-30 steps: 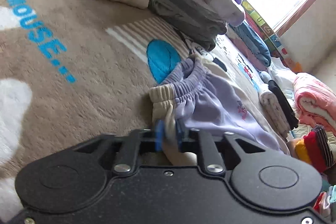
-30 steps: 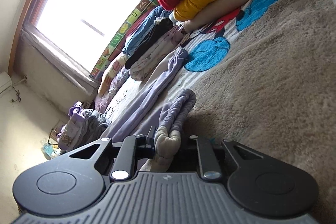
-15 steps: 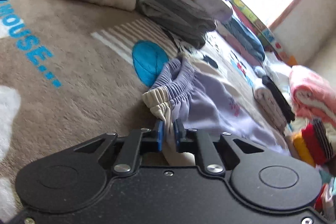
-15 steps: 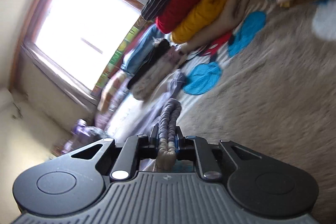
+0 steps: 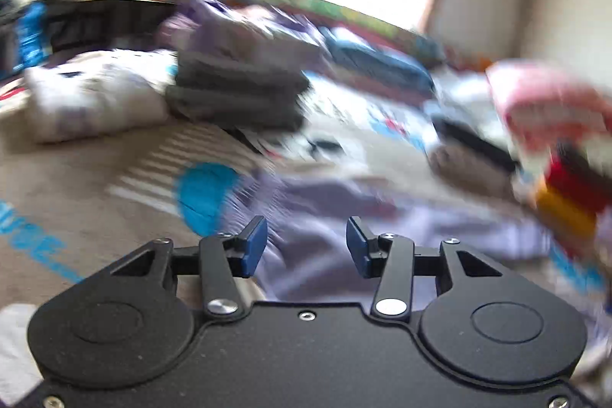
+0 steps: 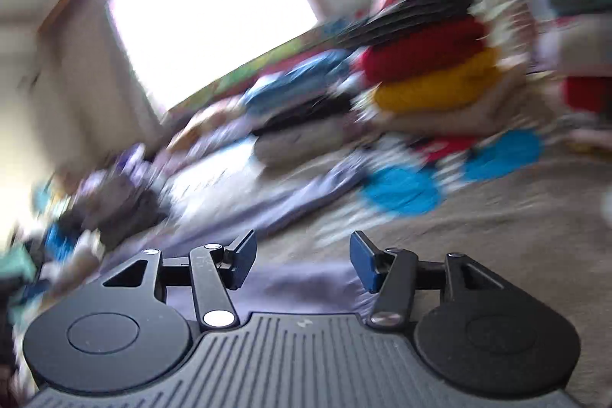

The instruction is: Fold clothes

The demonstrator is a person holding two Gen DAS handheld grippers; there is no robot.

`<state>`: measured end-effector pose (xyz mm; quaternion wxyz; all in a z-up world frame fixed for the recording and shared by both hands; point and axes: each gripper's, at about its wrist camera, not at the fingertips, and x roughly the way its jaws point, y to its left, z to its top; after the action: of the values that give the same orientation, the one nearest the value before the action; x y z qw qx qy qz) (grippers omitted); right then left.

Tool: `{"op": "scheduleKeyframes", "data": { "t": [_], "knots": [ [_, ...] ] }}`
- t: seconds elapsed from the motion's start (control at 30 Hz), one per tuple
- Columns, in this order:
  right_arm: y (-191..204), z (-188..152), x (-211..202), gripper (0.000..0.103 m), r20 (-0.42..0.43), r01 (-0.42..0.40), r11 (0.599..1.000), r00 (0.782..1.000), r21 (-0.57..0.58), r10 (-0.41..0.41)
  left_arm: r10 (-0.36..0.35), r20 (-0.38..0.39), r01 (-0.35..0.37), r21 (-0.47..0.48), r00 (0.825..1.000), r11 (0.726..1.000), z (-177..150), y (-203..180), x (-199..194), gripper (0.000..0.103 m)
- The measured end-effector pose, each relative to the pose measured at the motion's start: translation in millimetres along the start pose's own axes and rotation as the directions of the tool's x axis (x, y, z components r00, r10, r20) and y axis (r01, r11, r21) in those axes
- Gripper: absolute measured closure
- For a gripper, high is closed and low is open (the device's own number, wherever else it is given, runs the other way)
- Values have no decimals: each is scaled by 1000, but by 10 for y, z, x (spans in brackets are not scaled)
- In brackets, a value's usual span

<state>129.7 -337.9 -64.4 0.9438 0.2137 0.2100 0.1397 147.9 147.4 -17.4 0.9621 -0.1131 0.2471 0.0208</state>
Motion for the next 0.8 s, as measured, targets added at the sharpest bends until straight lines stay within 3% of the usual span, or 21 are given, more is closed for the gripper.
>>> {"op": "scheduleKeyframes", "data": {
  "t": [0.03, 0.07, 0.1, 0.13, 0.2, 0.27, 0.3, 0.37, 0.47, 0.6, 0.8],
  "knots": [
    [-13, -54, 111, 51, -66, 45, 999, 997, 0, -44, 28, -75, -24, 46, 997, 999, -81, -31, 159, 56],
    [-51, -106, 203, 65, -119, 106, 994, 987, -8, -106, 59, -148, -45, 94, 987, 995, -163, -62, 317, 58],
    [-94, -121, 215, 73, -124, 138, 990, 983, -7, -138, 76, -174, -54, 128, 982, 990, -204, -89, 394, 57],
    [-117, -95, 184, 75, -113, 141, 990, 984, 11, -138, 68, -151, -48, 129, 986, 990, -172, -108, 363, 60],
    [-116, -34, 115, 61, -89, 110, 993, 990, 39, -106, 32, -113, -21, 102, 993, 995, -67, -127, 284, 62],
    [-21, -7, 59, 47, -41, 91, 996, 995, -16, -92, -8, -56, 12, 80, 998, 997, -25, -111, 231, 56],
    [28, 6, 68, 47, -35, 78, 996, 996, -43, -80, -10, -72, 16, 77, 997, 997, -22, -105, 274, 54],
    [99, 28, 154, 47, -57, 60, 996, 996, -67, -64, 13, -175, 0, 76, 984, 997, -37, -85, 472, 55],
    [170, 84, 269, 47, -84, 36, 996, 996, -79, -42, -21, -138, 24, 20, 990, 999, 75, 2, 476, 55],
    [260, 269, 294, 47, -76, 10, 995, 997, -99, -17, -31, -57, 34, 52, 998, 998, 447, 4, 529, 55],
    [619, 554, 687, 47, -167, -80, 971, 985, -227, 42, 39, -120, -29, 82, 992, 996, 860, 219, 1082, 55]
  ]
}}
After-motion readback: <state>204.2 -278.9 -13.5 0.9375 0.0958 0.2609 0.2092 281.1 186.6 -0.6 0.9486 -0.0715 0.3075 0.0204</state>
